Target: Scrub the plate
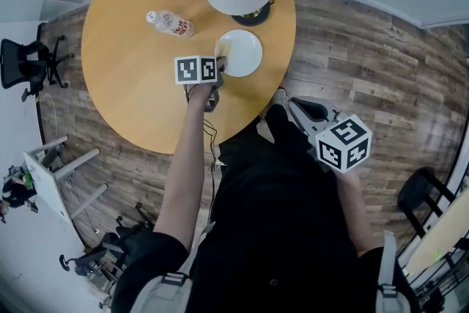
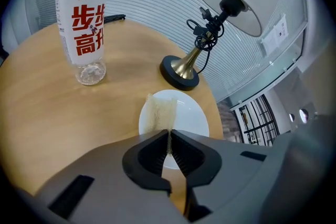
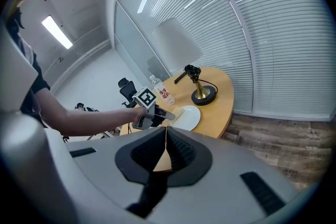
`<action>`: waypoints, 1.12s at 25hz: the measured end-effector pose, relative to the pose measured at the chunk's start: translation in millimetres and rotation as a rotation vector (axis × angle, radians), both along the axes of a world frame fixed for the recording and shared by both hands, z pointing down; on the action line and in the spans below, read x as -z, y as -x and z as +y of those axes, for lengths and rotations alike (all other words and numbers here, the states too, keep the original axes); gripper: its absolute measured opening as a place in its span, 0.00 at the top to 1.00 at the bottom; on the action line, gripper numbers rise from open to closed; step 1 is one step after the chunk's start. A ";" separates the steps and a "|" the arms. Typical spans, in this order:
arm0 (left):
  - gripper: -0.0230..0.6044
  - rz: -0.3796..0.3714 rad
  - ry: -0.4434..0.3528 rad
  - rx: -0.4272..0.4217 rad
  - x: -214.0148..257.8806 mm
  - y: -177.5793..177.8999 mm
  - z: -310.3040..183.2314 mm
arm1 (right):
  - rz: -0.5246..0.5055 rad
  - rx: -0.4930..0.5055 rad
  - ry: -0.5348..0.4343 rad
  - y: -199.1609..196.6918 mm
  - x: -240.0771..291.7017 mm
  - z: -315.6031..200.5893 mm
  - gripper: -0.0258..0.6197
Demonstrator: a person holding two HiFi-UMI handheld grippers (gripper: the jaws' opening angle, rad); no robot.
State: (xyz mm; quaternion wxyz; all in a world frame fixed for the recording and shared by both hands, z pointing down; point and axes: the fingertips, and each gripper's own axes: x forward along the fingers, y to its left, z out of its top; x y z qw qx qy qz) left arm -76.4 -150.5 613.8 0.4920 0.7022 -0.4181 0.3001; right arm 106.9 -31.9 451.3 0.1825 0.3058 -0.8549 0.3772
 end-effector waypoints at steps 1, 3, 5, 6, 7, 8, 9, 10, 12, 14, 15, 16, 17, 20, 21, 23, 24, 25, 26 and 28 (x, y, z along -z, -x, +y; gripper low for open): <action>0.93 -0.003 -0.001 -0.001 -1.5 0.5 -3.0 | 0.002 -0.004 0.001 -0.5 -0.7 -0.7 0.93; 0.93 -0.009 -0.003 -0.010 -4.5 -1.7 -8.9 | 0.005 -0.013 0.003 -2.5 -1.7 -0.1 0.93; 0.93 -0.011 -0.005 -0.026 -7.1 -8.2 -14.4 | 0.010 -0.029 0.006 -6.6 -2.8 2.0 0.93; 0.93 -0.011 -0.006 -0.035 -8.1 -12.4 -17.5 | 0.014 -0.040 0.009 -9.4 -3.4 2.7 0.93; 0.93 -0.011 -0.007 -0.045 -8.8 -17.2 -20.9 | 0.018 -0.052 0.012 -12.8 -4.4 3.3 0.93; 0.93 -0.012 -0.010 -0.054 -9.2 -22.2 -24.1 | 0.022 -0.064 0.016 -16.5 -5.5 4.0 0.93; 0.93 -0.013 -0.014 -0.065 -9.4 -27.2 -26.6 | 0.025 -0.079 0.021 -20.4 -6.7 4.6 0.93; 0.93 -0.014 -0.018 -0.076 -9.1 -32.2 -28.6 | 0.028 -0.095 0.025 -24.7 -7.5 4.9 0.93; 0.93 -0.018 -0.029 -0.107 -7.6 -42.9 -32.4 | 0.031 -0.134 0.030 -35.0 -7.9 3.2 0.93; 0.93 -0.027 -0.046 -0.154 -5.4 -55.7 -35.3 | 0.035 -0.172 0.030 -47.2 -7.7 0.1 0.93; 0.93 -0.036 -0.055 -0.184 -4.1 -62.4 -35.4 | 0.037 -0.188 0.030 -53.2 -7.8 -1.1 0.93; 0.93 -0.047 -0.061 -0.218 -2.8 -69.0 -34.1 | 0.038 -0.204 0.031 -59.1 -8.2 -2.1 0.93; 0.93 -0.060 -0.066 -0.253 -1.7 -75.4 -31.4 | 0.039 -0.220 0.032 -64.9 -9.0 -2.7 0.93; 0.93 -0.079 -0.071 -0.339 -0.9 -95.3 -18.5 | 0.045 -0.259 0.034 -81.7 -11.9 -5.0 0.93; 0.93 -0.076 -0.070 -0.357 -1.0 -101.2 -13.0 | 0.048 -0.266 0.031 -86.2 -12.5 -6.4 0.93; 0.93 -0.068 -0.066 -0.372 -1.3 -107.4 -1.8 | 0.052 -0.272 0.024 -91.5 -12.5 -10.1 0.93; 0.93 -0.065 -0.062 -0.371 -1.6 -107.4 3.4 | 0.051 -0.273 0.020 -92.3 -11.7 -11.9 0.93; 0.93 -0.063 -0.058 -0.367 -2.0 -105.4 8.3 | 0.049 -0.272 0.017 -91.9 -10.7 -13.2 0.93; 0.93 -0.061 -0.053 -0.359 -2.5 -101.4 12.6 | 0.048 -0.268 0.014 -90.2 -9.9 -14.2 0.93; 0.92 -0.062 -0.044 -0.325 -2.7 -86.5 18.6 | 0.044 -0.244 0.012 -82.6 -8.6 -17.0 0.93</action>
